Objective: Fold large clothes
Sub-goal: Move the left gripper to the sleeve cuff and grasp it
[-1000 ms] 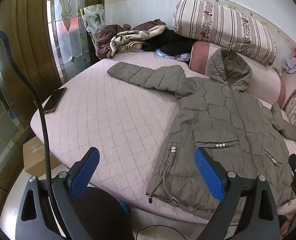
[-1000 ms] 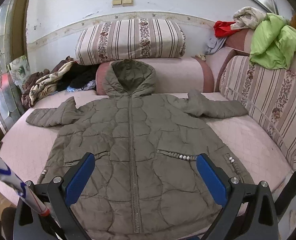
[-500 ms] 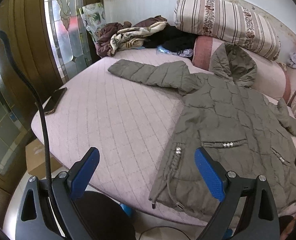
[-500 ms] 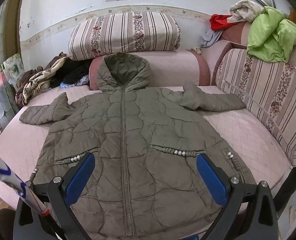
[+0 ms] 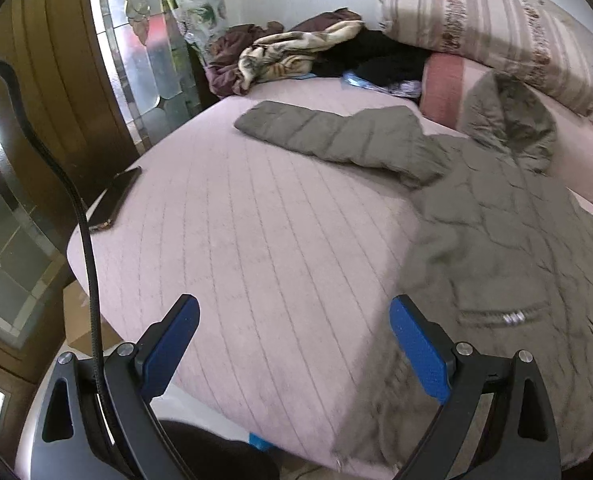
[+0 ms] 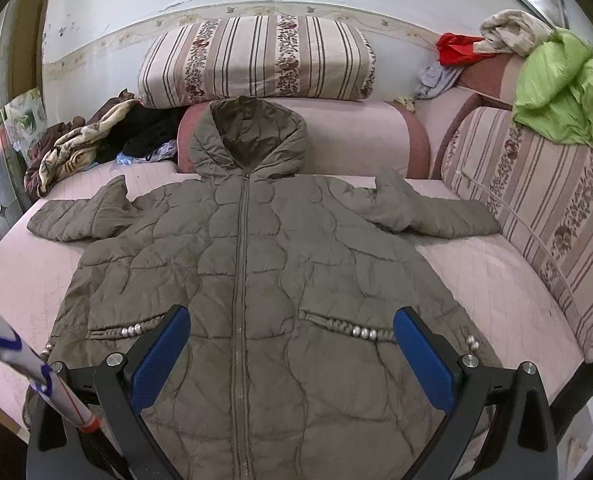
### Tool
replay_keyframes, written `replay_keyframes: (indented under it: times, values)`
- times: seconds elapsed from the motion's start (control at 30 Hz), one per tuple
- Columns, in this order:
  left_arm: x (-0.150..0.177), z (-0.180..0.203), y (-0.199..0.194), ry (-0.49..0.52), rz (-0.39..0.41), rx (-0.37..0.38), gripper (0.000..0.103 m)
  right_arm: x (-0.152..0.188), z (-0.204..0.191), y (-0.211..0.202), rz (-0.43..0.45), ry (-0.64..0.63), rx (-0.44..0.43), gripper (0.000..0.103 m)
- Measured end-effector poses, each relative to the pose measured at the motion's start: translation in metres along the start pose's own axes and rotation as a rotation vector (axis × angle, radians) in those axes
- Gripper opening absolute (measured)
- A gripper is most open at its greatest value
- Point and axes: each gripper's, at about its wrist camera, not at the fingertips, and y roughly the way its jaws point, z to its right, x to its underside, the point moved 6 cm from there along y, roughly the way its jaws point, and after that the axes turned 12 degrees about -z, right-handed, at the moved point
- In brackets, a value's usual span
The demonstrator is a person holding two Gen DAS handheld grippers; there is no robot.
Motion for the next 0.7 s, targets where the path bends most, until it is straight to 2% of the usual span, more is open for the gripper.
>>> replay_keyframes:
  times: [0.2,0.3,0.43,0.57,0.7]
  values:
    - [-0.039,-0.008,0.021,-0.025,0.015,-0.036,0.096,-0.021,-0.002,0.018,0.004,-0.026,0.010,0.103]
    - [-0.069,-0.012,0.044,-0.049,-0.006,0.007,0.096,-0.034,-0.003,0.034,-0.004,-0.031,0.000,0.103]
    - [-0.123,-0.023,0.091,-0.127,-0.016,0.021,0.096,-0.049,-0.005,0.058,-0.011,-0.046,0.003,0.103]
    - [-0.159,-0.039,0.137,-0.217,-0.057,0.026,0.096,-0.061,-0.004,0.085,-0.020,-0.057,0.020,0.103]
    - [-0.179,-0.047,0.166,-0.264,-0.075,0.039,0.086,-0.061,0.004,0.106,-0.037,-0.029,0.003,0.103]
